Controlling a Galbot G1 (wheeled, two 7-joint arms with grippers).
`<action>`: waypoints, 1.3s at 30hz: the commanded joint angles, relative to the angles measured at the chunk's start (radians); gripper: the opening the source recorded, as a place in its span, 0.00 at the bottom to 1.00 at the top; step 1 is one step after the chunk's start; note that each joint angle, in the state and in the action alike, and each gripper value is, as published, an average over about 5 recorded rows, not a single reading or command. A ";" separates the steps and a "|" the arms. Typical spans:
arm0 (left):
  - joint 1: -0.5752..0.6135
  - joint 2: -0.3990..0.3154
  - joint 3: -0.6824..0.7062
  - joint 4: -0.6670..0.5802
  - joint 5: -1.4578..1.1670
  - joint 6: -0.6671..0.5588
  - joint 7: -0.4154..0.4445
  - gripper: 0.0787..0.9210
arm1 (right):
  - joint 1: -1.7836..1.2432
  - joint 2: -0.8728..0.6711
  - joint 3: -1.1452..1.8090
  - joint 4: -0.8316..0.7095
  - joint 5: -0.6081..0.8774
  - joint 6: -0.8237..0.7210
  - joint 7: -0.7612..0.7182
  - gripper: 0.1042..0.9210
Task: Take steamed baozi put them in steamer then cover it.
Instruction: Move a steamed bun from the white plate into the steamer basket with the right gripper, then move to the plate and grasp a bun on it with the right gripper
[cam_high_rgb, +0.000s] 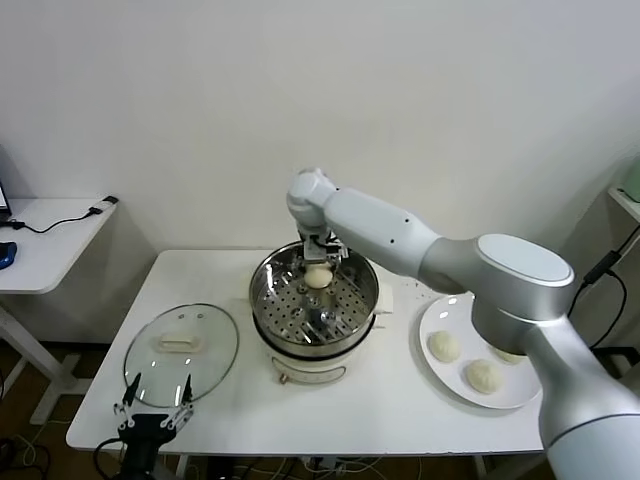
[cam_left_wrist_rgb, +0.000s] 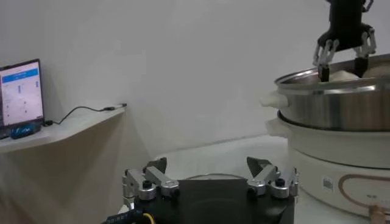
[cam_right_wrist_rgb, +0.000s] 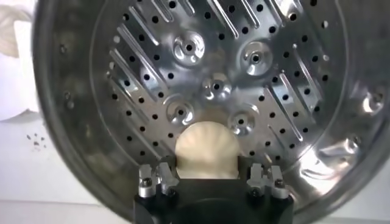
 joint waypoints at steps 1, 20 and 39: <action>0.003 -0.001 0.000 0.002 -0.001 -0.002 -0.002 0.88 | -0.014 0.006 0.009 0.014 -0.010 -0.004 -0.007 0.80; 0.008 0.010 0.005 -0.024 0.003 0.001 -0.001 0.88 | 0.531 -0.511 -0.415 0.420 0.880 -0.502 0.114 0.88; 0.038 -0.006 0.010 -0.055 0.014 -0.001 -0.001 0.88 | 0.136 -0.980 -0.350 0.593 1.044 -1.101 0.176 0.88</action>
